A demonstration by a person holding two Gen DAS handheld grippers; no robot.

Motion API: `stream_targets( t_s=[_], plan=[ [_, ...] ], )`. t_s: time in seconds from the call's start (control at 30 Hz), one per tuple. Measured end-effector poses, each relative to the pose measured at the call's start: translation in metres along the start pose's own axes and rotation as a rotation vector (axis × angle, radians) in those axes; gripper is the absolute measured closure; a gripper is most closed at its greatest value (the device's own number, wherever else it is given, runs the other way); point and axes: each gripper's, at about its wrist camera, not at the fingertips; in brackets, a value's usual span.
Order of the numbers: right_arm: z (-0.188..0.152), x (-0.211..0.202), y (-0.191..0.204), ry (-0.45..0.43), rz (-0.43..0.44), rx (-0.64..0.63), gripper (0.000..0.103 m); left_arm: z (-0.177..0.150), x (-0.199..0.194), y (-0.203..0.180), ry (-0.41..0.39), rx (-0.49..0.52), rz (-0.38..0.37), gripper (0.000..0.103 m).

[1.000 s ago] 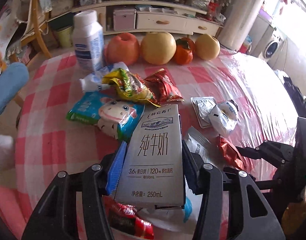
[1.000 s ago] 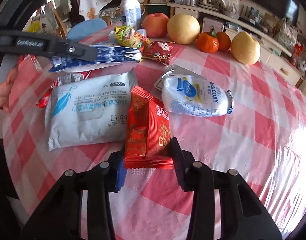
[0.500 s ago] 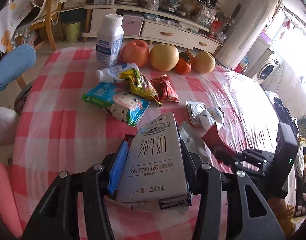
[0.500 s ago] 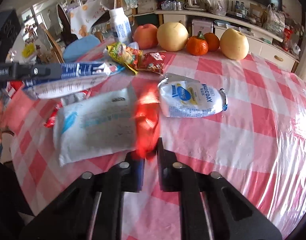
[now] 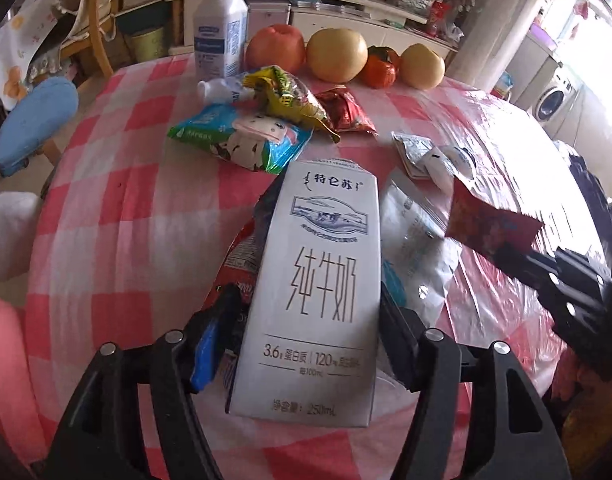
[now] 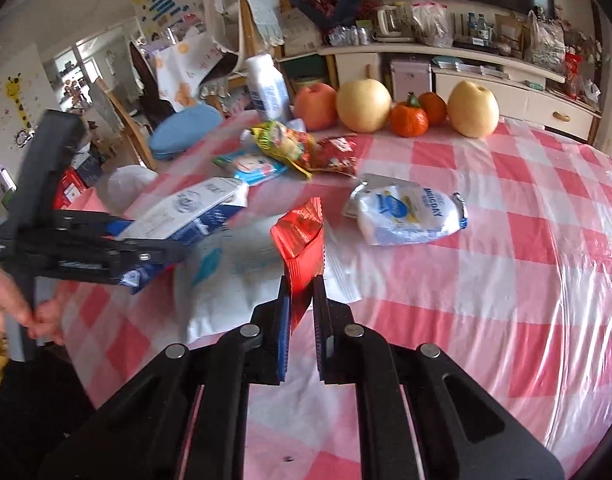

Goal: Collect trash
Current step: 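Carry carton and snack packet over the pink bucket and open both tools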

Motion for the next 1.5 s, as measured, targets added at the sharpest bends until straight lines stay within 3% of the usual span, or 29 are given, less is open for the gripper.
stream_targets(
  t_s=[0.1,0.17,0.43,0.77,1.0,1.2,1.5],
  plan=[
    [-0.001,-0.004,0.008,-0.007,0.014,0.006,0.091,0.0,0.0,0.002,-0.019,-0.013,0.002,0.036],
    [-0.002,-0.007,0.013,-0.012,0.028,0.017,0.091,-0.001,0.001,0.003,-0.026,-0.014,-0.005,0.045],
    [-0.009,-0.008,0.034,-0.007,0.034,0.035,0.092,-0.005,-0.009,0.007,-0.054,-0.029,-0.006,0.045],
    [-0.007,-0.014,0.048,-0.024,0.044,0.103,0.093,-0.002,-0.051,0.038,-0.154,-0.101,-0.003,0.045],
    [0.0,-0.014,0.075,-0.027,0.084,0.122,0.093,0.002,-0.085,0.067,-0.229,-0.154,0.059,0.045],
    [0.013,-0.005,0.119,-0.021,0.169,0.107,0.093,0.001,-0.12,0.099,-0.296,-0.217,0.103,0.045],
    [0.046,0.033,0.22,0.007,0.379,0.049,0.093,-0.012,-0.164,0.177,-0.378,-0.374,0.23,0.045]
  ],
)
Point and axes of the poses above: each gripper's, at about its wrist camera, not at the fingertips, and x roughly the way its jaws point, y to its left, z to its top, and after that the axes turned 11 degrees about -y, right-handed
